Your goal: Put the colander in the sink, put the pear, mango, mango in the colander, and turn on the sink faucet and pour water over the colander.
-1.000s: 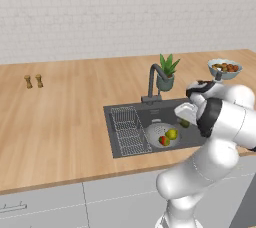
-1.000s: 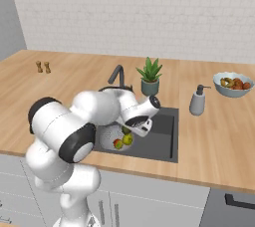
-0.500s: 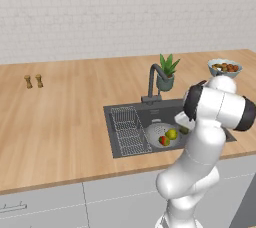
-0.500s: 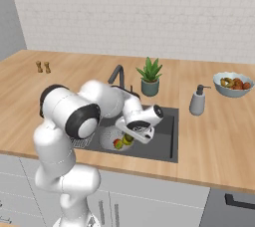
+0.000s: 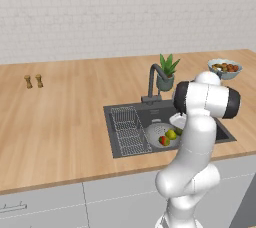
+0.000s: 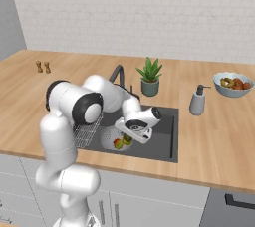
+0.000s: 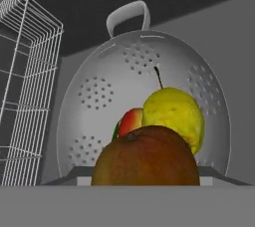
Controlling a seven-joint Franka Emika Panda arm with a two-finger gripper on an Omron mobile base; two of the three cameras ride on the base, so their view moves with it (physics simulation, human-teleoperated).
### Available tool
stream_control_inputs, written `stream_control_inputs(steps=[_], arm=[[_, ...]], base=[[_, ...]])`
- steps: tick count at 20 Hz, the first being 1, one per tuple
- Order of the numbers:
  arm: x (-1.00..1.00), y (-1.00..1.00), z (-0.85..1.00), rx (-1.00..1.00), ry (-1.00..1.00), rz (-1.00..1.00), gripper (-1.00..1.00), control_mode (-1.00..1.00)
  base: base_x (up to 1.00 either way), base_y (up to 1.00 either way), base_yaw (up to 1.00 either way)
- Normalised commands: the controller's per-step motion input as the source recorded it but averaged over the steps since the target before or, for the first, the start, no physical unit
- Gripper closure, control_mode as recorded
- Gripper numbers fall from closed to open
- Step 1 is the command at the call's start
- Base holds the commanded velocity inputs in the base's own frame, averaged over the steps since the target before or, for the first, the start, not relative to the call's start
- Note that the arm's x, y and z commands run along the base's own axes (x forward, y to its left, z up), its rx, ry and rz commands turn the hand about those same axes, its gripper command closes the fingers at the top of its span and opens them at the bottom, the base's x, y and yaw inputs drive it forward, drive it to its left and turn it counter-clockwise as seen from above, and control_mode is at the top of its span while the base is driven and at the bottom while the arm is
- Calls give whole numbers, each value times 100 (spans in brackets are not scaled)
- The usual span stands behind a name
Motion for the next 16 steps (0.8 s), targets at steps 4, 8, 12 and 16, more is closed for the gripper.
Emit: stream_control_inputs(steps=[4, 8, 12, 16], arm=[[12, 14, -39, -5, 0, -1, 100, -100], [11, 0, -19, 0, 0, 0, 100, -100], [0, 0, 0, 0, 0, 0, 100, -100], [0, 0, 0, 0, 0, 0, -100, -100]], base=[[0, 0, 0], [0, 0, 0], [0, 0, 0], [0, 0, 0]])
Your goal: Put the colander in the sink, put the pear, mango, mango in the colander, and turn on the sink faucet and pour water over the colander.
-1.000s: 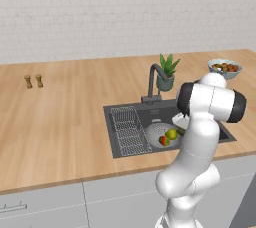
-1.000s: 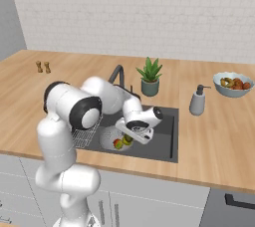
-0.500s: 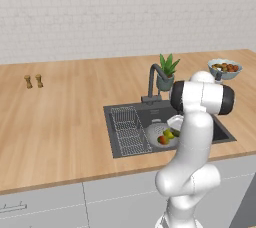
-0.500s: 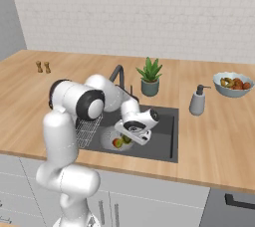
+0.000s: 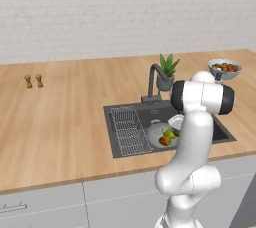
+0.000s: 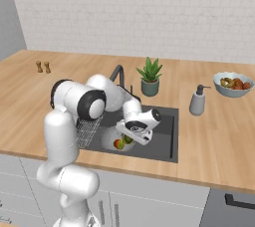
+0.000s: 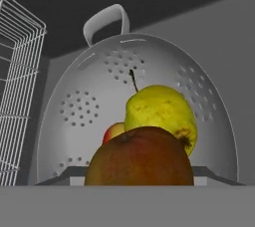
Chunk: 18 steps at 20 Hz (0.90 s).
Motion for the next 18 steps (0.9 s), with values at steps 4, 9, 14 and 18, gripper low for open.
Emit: stream_control_inputs(steps=[4, 9, 14, 18], arm=[[-10, 0, 11, 0, 0, 0, -100, -100], [-14, 0, 11, 0, 0, 0, -100, -100], [-11, 0, 6, 0, -1, 2, -100, -100], [-13, -8, 61, 0, -11, 1, -100, -100]], base=[[0, 0, 0], [0, 0, 0], [0, 0, 0], [0, 0, 0]])
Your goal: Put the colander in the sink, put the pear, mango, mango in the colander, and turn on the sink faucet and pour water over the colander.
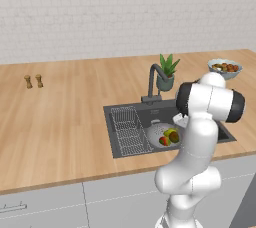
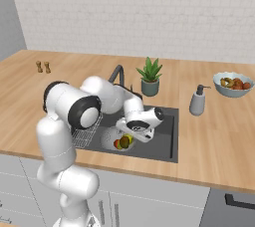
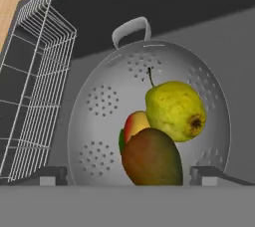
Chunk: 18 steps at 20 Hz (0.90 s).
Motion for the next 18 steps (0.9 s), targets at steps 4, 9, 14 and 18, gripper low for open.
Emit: stream_control_inputs(steps=[4, 9, 14, 18], arm=[[0, -9, 88, 1, -12, 0, -100, -100], [-4, 0, 76, 0, -18, -2, -100, -100], [0, 0, 66, -1, -21, -1, -100, -100], [0, 0, 32, -4, -24, -1, -100, -100]], base=[[0, 0, 0], [0, 0, 0], [0, 0, 0], [0, 0, 0]])
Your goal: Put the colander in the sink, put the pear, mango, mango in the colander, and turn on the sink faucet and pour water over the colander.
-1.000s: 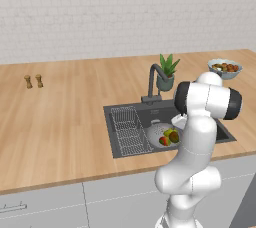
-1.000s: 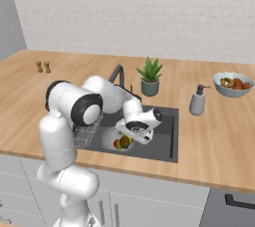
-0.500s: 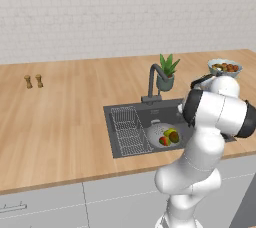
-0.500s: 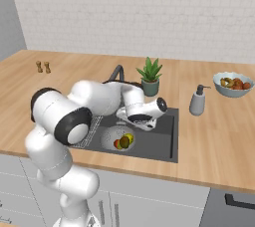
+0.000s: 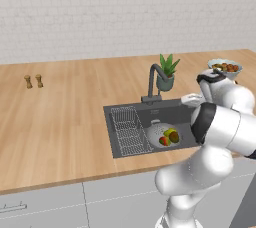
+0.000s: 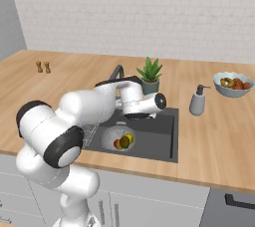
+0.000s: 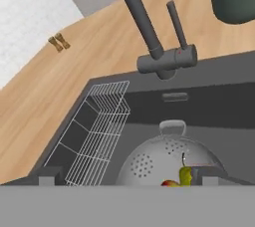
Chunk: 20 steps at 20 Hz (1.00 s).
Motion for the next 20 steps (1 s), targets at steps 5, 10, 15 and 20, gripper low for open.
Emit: stream_control_inputs(steps=[5, 10, 15, 20], arm=[[0, 0, 5, -5, -21, -5, -100, -100], [0, 0, -6, 0, -27, -4, -100, -100], [12, 0, -3, 0, -19, -4, -100, -100], [17, 0, -4, 0, -11, -3, -100, -100]], base=[[0, 0, 0], [0, 0, 0], [0, 0, 0], [0, 0, 0]])
